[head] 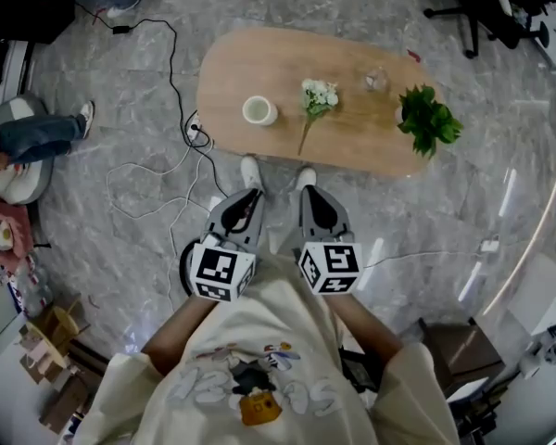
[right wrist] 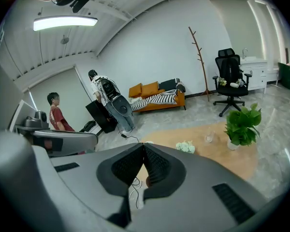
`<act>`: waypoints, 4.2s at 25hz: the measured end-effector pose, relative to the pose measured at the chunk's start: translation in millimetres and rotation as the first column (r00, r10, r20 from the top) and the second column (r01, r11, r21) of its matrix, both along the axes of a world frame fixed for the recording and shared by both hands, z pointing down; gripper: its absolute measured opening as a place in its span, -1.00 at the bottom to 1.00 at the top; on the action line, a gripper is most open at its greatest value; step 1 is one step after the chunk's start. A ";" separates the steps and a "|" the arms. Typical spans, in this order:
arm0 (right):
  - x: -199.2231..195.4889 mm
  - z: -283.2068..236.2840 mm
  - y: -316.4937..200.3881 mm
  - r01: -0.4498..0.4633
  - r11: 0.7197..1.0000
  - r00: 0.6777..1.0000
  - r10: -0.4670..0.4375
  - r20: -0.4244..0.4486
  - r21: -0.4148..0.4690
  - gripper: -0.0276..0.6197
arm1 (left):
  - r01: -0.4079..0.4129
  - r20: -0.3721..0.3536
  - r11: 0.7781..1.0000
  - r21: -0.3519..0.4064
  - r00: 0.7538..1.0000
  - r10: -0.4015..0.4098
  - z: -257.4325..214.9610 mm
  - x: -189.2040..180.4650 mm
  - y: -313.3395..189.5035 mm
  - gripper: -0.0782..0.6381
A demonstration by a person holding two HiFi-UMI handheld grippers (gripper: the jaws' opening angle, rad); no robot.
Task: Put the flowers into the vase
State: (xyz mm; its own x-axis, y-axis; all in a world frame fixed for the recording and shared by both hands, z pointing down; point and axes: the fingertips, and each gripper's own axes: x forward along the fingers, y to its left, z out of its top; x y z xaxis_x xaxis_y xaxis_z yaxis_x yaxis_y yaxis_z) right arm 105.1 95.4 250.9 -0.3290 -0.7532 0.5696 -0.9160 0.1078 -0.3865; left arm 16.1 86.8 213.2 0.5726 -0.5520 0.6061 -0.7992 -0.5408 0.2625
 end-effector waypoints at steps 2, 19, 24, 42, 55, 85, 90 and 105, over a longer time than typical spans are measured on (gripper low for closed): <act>-4.8 0.7 -5.2 -0.009 1.000 1.000 0.009 0.021 -0.009 -0.90 | -0.011 0.000 1.000 -0.003 1.000 0.011 3.6 -5.2 -5.8 -0.69; 7.9 63.1 -39.6 -0.050 0.996 0.999 0.051 0.013 -0.072 -0.90 | -0.010 -0.013 0.994 -0.109 1.000 0.008 75.5 -7.2 -28.4 -0.69; 15.2 95.1 -48.6 -0.035 0.994 0.999 0.036 0.006 -0.103 -0.90 | 0.015 -0.016 0.992 -0.126 1.000 -0.017 104.2 -4.8 -41.1 -0.69; 25.9 205.4 -67.2 0.010 0.987 0.999 -0.002 0.052 -0.162 -0.90 | 0.049 0.035 0.983 -0.177 0.998 -0.043 206.7 21.8 -66.0 -0.69; 25.2 255.8 -88.1 -0.016 0.980 0.999 0.026 0.047 -0.198 -0.90 | 0.106 0.021 0.975 -0.194 0.994 -0.104 256.0 34.7 -73.5 -0.69; 35.1 385.6 -135.3 -0.067 0.937 0.998 0.065 -0.016 -0.342 -0.78 | 0.222 0.026 0.940 -0.260 0.975 -0.223 338.9 22.8 -83.1 -0.69; 32.8 398.0 -140.0 -0.086 0.933 0.996 0.080 -0.033 -0.349 -0.76 | 0.231 0.031 0.935 -0.270 0.972 -0.231 346.1 17.5 -84.7 -0.69; 50.2 438.7 -157.0 -0.231 0.891 0.972 0.196 -0.128 -0.391 -0.50 | 0.235 0.028 0.933 -0.273 0.971 -0.237 354.3 18.8 -88.2 -0.69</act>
